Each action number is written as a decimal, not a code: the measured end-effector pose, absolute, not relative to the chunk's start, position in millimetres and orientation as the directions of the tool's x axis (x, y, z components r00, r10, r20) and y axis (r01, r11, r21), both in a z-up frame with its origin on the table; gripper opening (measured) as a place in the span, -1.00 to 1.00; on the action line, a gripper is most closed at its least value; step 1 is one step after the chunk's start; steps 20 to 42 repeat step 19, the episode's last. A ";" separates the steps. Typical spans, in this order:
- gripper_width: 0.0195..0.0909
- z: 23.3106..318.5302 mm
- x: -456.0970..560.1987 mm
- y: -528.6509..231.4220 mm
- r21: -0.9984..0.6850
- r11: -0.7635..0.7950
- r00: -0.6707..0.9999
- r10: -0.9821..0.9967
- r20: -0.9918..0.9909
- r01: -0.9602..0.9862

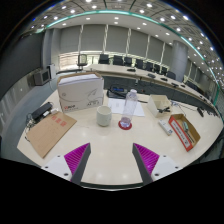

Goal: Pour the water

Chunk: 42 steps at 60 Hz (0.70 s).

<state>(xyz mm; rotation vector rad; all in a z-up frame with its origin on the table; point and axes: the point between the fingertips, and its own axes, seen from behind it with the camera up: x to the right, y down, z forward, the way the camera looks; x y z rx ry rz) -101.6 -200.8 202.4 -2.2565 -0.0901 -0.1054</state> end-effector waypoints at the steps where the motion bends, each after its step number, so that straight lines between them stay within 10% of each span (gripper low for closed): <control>1: 0.86 203.1 -103.5 -203.0 -0.766 -0.635 0.994 0.027 0.107 0.100; 42: 0.87 204.8 -114.7 -217.6 -0.769 -0.630 0.993 0.025 0.112 0.103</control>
